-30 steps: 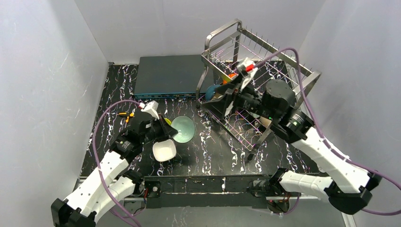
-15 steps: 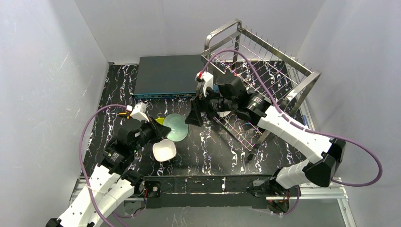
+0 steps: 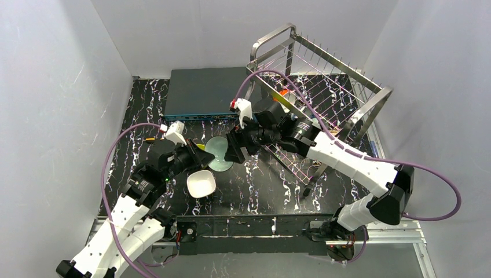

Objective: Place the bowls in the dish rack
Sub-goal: Pick up the bowl from the center of the board, then place the bowl in the dish rack.

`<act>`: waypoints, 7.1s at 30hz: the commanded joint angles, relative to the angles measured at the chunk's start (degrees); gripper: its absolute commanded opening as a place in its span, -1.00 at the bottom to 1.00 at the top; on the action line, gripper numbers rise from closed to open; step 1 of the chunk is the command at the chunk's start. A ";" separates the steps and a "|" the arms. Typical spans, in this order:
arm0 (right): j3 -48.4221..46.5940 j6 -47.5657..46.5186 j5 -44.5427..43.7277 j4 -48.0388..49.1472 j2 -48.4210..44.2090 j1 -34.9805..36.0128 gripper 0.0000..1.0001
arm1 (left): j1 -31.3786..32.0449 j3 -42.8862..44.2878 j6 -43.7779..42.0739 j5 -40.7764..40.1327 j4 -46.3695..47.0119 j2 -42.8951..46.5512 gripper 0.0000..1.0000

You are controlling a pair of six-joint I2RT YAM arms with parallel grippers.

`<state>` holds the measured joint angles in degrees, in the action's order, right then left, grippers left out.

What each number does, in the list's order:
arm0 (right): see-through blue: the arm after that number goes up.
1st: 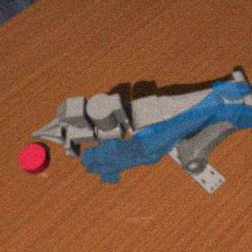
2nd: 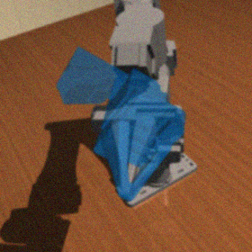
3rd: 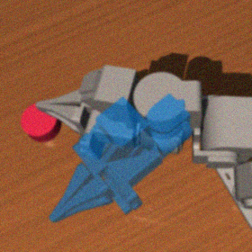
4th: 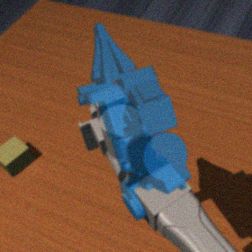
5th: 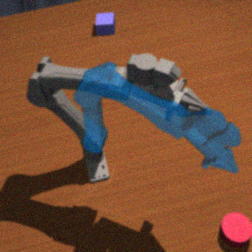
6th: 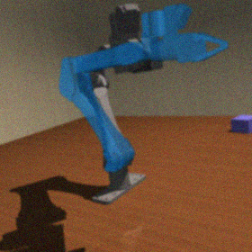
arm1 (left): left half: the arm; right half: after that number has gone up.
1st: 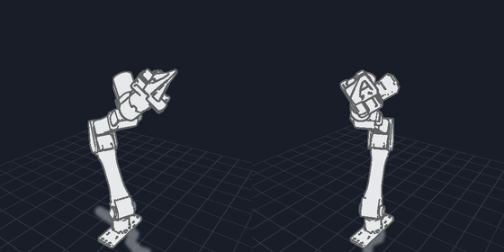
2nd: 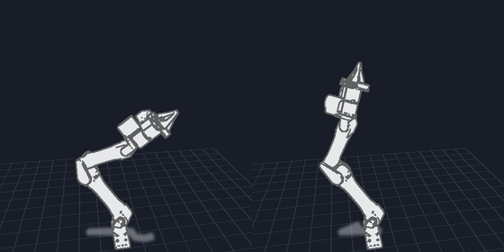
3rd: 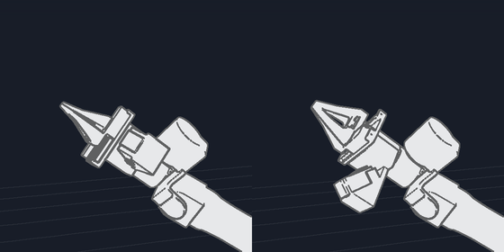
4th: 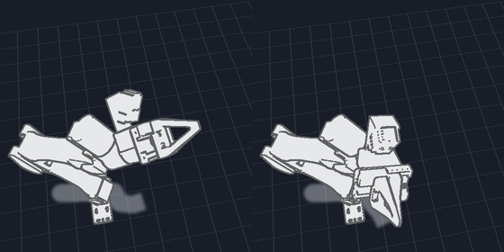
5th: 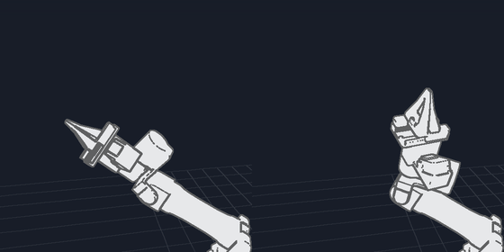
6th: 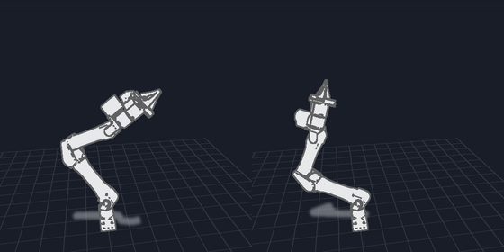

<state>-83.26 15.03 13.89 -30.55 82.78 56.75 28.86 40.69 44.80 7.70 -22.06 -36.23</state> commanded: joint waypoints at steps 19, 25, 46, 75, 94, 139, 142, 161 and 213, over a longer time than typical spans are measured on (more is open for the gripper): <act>-0.82 -1.28 -7.59 0.42 -0.71 1.20 -0.97 | 0.32 -4.13 5.24 7.31 12.14 3.83 0.41; 1.83 -3.67 -7.76 4.15 -5.04 1.20 -0.97 | 0.33 -8.92 6.44 16.46 21.39 6.21 0.91; 7.00 -3.18 3.46 13.94 -12.07 0.17 -0.97 | 0.67 -4.72 8.01 34.22 35.51 1.26 0.88; 7.74 -2.40 -6.00 13.37 -12.78 0.15 0.08 | 1.81 -7.30 8.66 31.36 35.60 -0.21 -1.00; 8.20 -2.14 -8.86 16.39 -18.89 0.13 0.97 | 2.06 -9.29 3.01 29.20 35.42 -6.82 -1.00; 8.00 -7.85 -18.33 14.48 -27.41 0.20 0.97 | 20.06 30.17 -42.68 9.71 31.93 -57.69 -1.00; 7.78 -8.12 -18.37 14.30 -27.17 0.19 0.97 | 21.91 31.24 -47.12 5.51 31.82 -58.98 -1.00; 8.60 -8.54 -19.64 14.28 -28.12 0.20 0.97 | 27.26 36.83 -59.05 -11.18 31.73 -65.29 -1.00; 9.70 -8.00 -20.92 13.86 -29.63 0.13 0.97 | 33.09 44.23 -57.25 -19.13 31.43 -77.70 -1.00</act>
<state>-73.28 7.25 -6.31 -18.31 53.93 56.90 61.14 83.00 -13.82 -11.53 7.38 -114.48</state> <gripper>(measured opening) 0.984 0.638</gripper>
